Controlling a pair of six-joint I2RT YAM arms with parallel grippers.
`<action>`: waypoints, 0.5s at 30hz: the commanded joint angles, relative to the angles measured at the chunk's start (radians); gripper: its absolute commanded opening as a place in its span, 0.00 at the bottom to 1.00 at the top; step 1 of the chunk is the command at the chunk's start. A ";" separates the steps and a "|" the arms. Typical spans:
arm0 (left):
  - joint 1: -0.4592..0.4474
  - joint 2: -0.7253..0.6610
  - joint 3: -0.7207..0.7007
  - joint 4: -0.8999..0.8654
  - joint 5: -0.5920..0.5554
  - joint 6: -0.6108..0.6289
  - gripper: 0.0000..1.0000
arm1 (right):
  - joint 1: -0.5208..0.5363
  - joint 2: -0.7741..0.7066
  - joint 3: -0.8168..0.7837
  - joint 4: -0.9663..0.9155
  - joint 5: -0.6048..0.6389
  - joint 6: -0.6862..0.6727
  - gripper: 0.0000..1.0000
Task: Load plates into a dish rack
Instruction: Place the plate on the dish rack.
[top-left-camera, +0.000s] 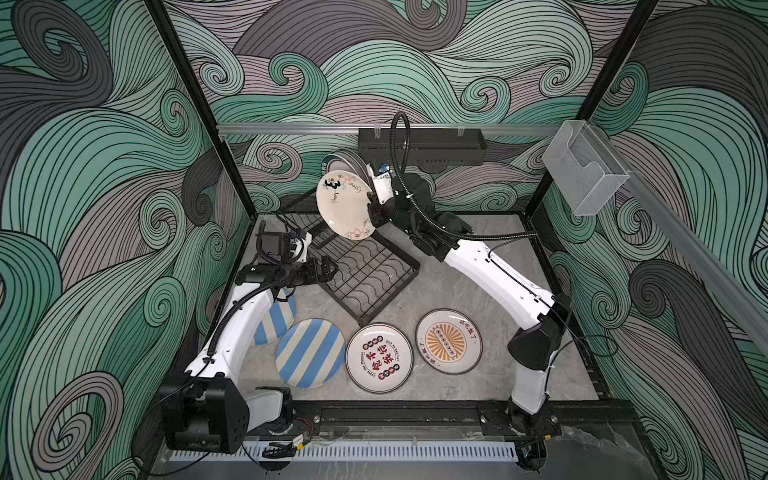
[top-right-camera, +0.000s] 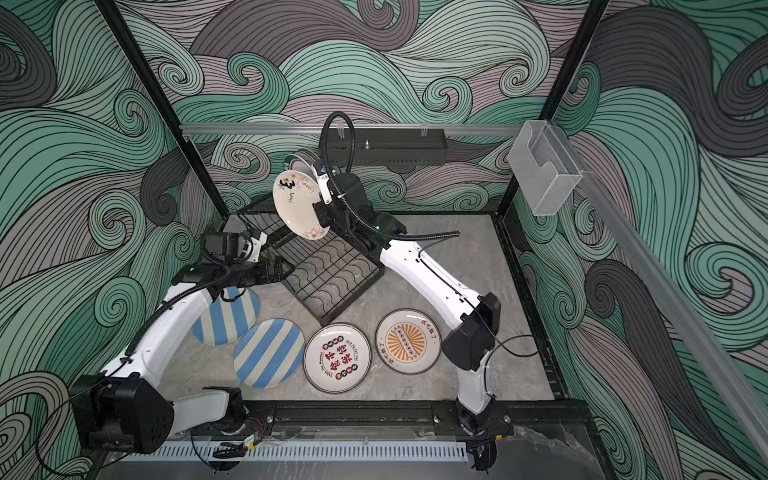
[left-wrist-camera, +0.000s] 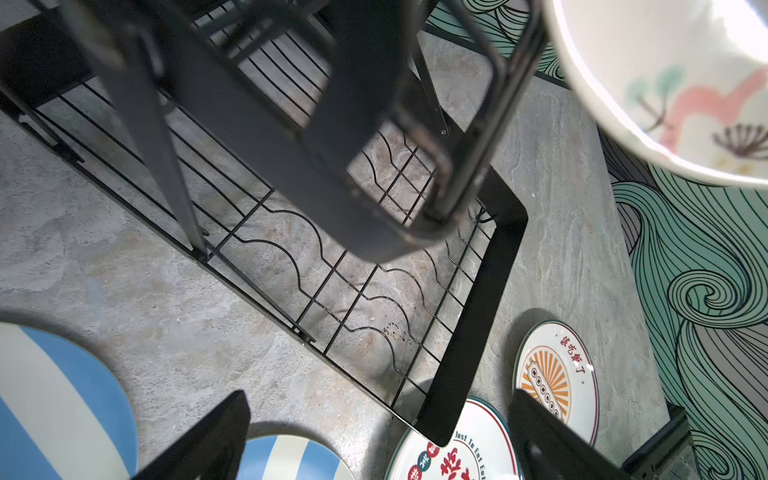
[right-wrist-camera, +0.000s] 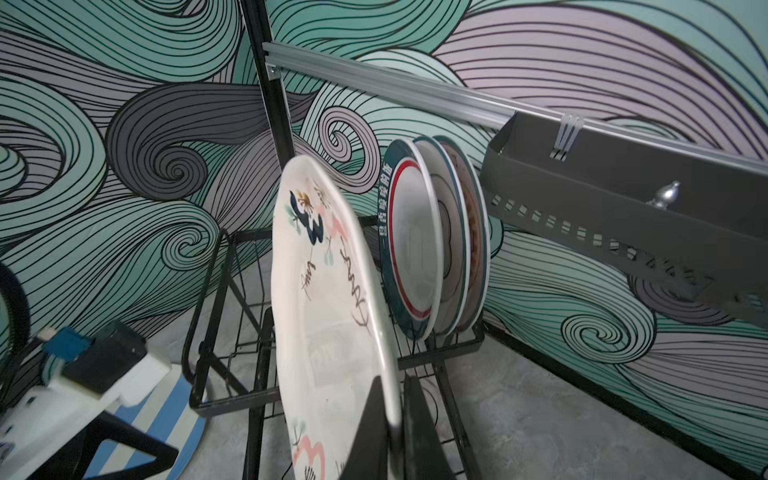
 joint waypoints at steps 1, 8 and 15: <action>0.005 0.016 0.009 -0.008 0.033 0.000 0.99 | 0.011 0.012 0.106 0.171 0.066 -0.054 0.00; 0.005 0.019 0.009 -0.006 0.061 0.003 0.99 | 0.040 0.167 0.353 0.141 0.158 -0.166 0.00; 0.005 0.016 0.011 -0.009 0.063 0.007 0.98 | 0.045 0.263 0.467 0.157 0.245 -0.258 0.00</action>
